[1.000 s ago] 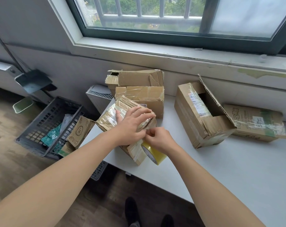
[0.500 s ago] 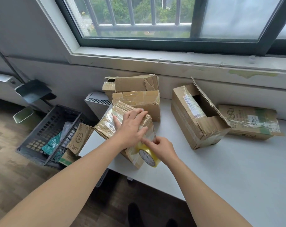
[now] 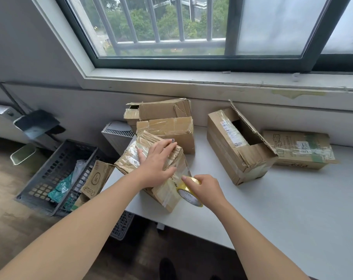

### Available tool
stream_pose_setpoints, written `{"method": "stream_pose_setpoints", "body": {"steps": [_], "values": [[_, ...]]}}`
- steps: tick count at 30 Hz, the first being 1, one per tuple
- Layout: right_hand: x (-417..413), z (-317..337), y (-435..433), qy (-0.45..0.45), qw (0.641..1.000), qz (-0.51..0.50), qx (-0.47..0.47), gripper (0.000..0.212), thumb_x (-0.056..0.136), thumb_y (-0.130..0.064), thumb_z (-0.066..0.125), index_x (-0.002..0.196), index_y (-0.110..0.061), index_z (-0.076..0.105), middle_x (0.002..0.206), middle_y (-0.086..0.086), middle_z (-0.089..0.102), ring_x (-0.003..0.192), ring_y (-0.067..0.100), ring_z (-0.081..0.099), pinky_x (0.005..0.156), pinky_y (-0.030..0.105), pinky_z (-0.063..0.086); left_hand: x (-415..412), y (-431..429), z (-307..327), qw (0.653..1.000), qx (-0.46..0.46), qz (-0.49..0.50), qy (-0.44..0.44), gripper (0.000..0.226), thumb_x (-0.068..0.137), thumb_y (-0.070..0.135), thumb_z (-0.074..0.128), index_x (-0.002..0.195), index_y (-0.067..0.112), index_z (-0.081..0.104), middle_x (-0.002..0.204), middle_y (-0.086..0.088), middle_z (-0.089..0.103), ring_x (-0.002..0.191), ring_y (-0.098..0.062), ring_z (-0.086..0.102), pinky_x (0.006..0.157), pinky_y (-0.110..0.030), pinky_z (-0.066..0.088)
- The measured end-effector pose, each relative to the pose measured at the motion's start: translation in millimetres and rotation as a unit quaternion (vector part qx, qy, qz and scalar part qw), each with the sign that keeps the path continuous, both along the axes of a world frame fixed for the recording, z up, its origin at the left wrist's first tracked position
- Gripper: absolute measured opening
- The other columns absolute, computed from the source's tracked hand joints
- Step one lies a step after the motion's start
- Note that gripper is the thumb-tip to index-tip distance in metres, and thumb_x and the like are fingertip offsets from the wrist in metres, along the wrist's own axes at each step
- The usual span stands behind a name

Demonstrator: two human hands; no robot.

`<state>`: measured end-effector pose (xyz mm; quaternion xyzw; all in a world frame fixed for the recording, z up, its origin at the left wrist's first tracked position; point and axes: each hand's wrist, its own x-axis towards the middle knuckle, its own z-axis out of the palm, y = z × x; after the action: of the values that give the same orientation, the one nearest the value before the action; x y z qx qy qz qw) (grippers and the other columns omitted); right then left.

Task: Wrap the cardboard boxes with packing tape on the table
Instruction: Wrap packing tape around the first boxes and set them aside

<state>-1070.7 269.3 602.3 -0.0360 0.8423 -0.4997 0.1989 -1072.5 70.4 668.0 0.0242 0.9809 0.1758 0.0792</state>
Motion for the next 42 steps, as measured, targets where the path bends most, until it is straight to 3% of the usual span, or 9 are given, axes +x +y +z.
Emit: {"method": "stream_pose_setpoints", "body": {"steps": [6, 11, 14, 18, 25, 29, 33, 38, 42], "values": [[-0.3, 27.2, 39.5, -0.009, 0.996, 0.036, -0.082, 0.058, 0.073, -0.075, 0.062, 0.054, -0.025, 0.042, 0.059, -0.007, 0.032, 0.058, 0.012, 0.032, 0.061, 0.035, 0.024, 3.0, -5.8, 0.8, 1.0, 0.02, -0.009, 0.02, 0.069, 0.098, 0.037, 0.059, 0.158, 0.037, 0.027, 0.162, 0.023, 0.015, 0.151, -0.003, 0.005, 0.114, -0.075, -0.013], [-4.4, 90.5, 29.0, 0.055, 0.989, 0.048, -0.125, 0.04, 0.09, -0.042, 0.075, 0.06, -0.023, 0.056, 0.058, -0.008, 0.042, 0.055, 0.01, 0.039, 0.053, 0.023, 0.029, 8.3, -24.7, 8.7, 0.992, 0.118, 0.002, 0.052, 0.056, 0.095, 0.035, 0.06, 0.147, 0.043, 0.042, 0.154, 0.027, 0.03, 0.149, -0.005, 0.019, 0.116, -0.074, -0.004], [-12.3, 131.0, -1.0, 0.099, 0.982, 0.053, -0.15, 0.039, 0.092, -0.031, 0.076, 0.058, -0.026, 0.059, 0.055, -0.012, 0.045, 0.052, 0.007, 0.039, 0.05, 0.018, 0.029, 4.3, -54.0, 27.6, 0.954, 0.286, 0.046, 0.078, 0.051, 0.093, 0.028, 0.059, 0.141, 0.042, 0.05, 0.146, 0.02, 0.047, 0.14, -0.003, 0.04, 0.121, -0.037, 0.033], [-28.4, 165.7, -55.1, 0.121, 0.977, 0.064, -0.161, 0.052, 0.086, -0.048, 0.076, 0.068, -0.004, 0.054, 0.061, 0.001, 0.04, 0.058, 0.014, 0.037, 0.053, 0.026, 0.03, 20.2, -88.1, 19.4, 0.949, 0.316, -0.007, 0.01, 0.058, 0.092, 0.019, 0.061, 0.135, 0.054, 0.046, 0.141, 0.023, 0.05, 0.13, 0.0, 0.048, 0.108, -0.011, 0.035], [-22.6, 151.7, -78.6, 0.049, 0.989, 0.136, -0.021, 0.047, 0.089, -0.054, 0.073, 0.069, -0.014, 0.06, 0.063, -0.003, 0.042, 0.06, 0.012, 0.04, 0.058, 0.028, 0.03, 37.9, -103.6, -12.4, 0.899, 0.408, -0.044, -0.153, 0.083, 0.081, 0.064, 0.072, 0.151, 0.058, 0.028, 0.163, 0.029, 0.019, 0.148, 0.002, 0.027, 0.119, -0.034, 0.034], [-16.4, 155.4, -81.8, 0.042, 0.992, 0.115, -0.014, 0.04, 0.094, -0.046, 0.07, 0.071, -0.015, 0.061, 0.064, -0.002, 0.043, 0.059, 0.011, 0.041, 0.058, 0.024, 0.032, 41.8, -77.4, -18.1, 0.894, 0.403, -0.104, -0.168, 0.108, 0.079, 0.045, 0.085, 0.147, 0.069, 0.005, 0.16, 0.033, 0.007, 0.151, 0.003, 0.013, 0.124, -0.034, 0.024], [-14.4, 154.9, -83.2, 0.06, 0.993, 0.1, 0.004, 0.046, 0.095, -0.047, 0.07, 0.068, -0.011, 0.057, 0.065, 0.002, 0.038, 0.06, 0.013, 0.038, 0.059, 0.028, 0.029, 35.2, -62.3, -29.3, 0.863, 0.466, -0.09, -0.174, 0.109, 0.076, 0.042, 0.088, 0.145, 0.071, 0.009, 0.162, 0.021, 0.017, 0.151, -0.003, 0.023, 0.123, -0.041, 0.031], [-15.2, 146.7, -100.1, 0.068, 0.994, 0.086, 0.022, 0.039, 0.094, -0.044, 0.071, 0.071, -0.015, 0.06, 0.063, -0.003, 0.045, 0.058, 0.01, 0.043, 0.058, 0.028, 0.034, 22.9, -60.7, -33.8, 0.851, 0.494, -0.036, -0.173, 0.086, 0.084, 0.027, 0.086, 0.15, 0.038, 0.031, 0.136, 0.013, 0.056, 0.123, 0.002, 0.056, 0.089, -0.01, 0.049], [-20.5, 142.7, -118.7, 0.058, 0.991, 0.11, 0.041, 0.037, 0.093, -0.044, 0.072, 0.078, -0.011, 0.064, 0.065, -0.003, 0.053, 0.059, 0.01, 0.049, 0.058, 0.029, 0.039, 17.8, -68.7, -45.8, 0.84, 0.514, 0.034, -0.174, 0.05, 0.089, 0.02, 0.081, 0.132, 0.024, 0.057, 0.115, 0.003, 0.071, 0.1, -0.001, 0.068, 0.076, -0.013, 0.053]]}}
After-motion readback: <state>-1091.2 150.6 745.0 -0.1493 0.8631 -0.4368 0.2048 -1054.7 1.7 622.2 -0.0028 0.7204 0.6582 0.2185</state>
